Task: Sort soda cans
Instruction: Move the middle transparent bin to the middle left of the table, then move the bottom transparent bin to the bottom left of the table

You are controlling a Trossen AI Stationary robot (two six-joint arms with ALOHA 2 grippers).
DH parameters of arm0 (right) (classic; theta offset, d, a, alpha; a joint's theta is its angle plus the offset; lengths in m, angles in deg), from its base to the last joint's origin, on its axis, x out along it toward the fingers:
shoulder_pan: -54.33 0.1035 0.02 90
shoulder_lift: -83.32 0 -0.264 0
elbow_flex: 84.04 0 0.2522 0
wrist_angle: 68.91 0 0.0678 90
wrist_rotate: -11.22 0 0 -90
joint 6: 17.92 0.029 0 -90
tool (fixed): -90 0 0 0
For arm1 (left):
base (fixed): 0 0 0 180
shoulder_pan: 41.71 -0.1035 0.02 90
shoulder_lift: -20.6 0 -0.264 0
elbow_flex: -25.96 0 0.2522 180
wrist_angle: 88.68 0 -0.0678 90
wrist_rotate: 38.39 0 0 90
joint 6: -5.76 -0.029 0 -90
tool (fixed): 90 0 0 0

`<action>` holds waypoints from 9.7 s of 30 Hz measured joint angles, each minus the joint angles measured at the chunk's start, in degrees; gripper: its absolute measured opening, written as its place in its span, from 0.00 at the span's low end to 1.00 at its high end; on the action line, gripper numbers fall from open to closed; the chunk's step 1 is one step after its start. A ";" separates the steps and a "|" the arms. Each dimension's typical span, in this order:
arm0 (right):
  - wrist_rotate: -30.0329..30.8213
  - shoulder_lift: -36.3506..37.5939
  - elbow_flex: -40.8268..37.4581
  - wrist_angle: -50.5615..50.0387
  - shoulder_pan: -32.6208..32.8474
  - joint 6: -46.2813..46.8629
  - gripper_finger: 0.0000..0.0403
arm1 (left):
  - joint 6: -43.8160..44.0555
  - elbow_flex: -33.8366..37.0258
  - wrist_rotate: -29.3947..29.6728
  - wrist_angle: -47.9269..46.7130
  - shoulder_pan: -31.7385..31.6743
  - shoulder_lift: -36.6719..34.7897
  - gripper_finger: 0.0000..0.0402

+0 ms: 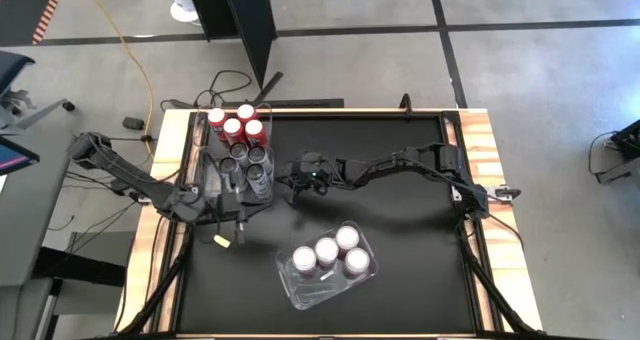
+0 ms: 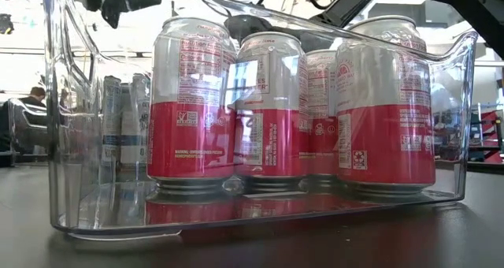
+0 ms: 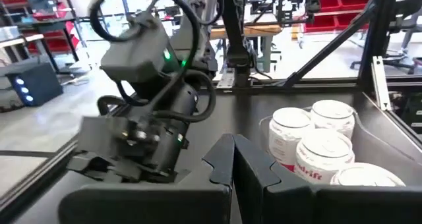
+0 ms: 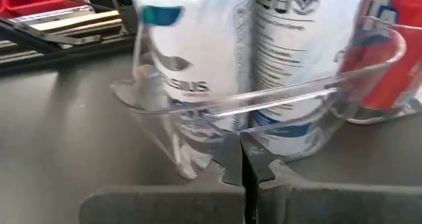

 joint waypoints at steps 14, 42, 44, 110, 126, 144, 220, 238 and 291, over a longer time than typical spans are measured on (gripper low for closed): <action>0.39 -4.05 -0.55 4.06 -0.88 -0.65 0.00 | -2.57 0.02 1.46 -2.31 1.85 -4.22 0.00; -4.34 -6.62 2.75 2.78 -3.59 -0.65 0.00 | -2.90 -0.11 1.62 -2.50 2.18 -4.18 0.00; -4.34 -6.79 2.75 2.75 -3.63 -0.63 0.00 | -2.90 -0.11 1.60 -2.52 2.18 -4.19 0.00; 18.20 8.26 9.57 -41.98 5.06 -6.82 0.02 | -1.81 -0.17 1.03 -5.16 2.39 -4.17 0.00; 30.59 41.88 -17.83 -44.77 16.08 3.29 0.02 | -0.89 -0.17 -6.99 -7.33 2.40 0.10 0.00; 31.89 42.53 -38.80 -51.54 45.53 55.72 0.02 | 9.58 -0.17 -5.51 -7.95 12.46 4.99 0.00; 35.94 -11.13 7.63 -15.37 28.65 30.84 0.02 | 2.02 -0.17 -3.51 -0.01 17.94 4.94 0.00; 33.77 -10.78 7.64 -21.37 38.14 32.31 0.02 | 2.50 -0.17 -3.51 0.04 17.94 4.94 0.00; 25.80 -11.21 7.48 -9.54 34.21 14.32 0.02 | 67.41 -34.26 -32.32 -63.85 29.70 35.87 0.00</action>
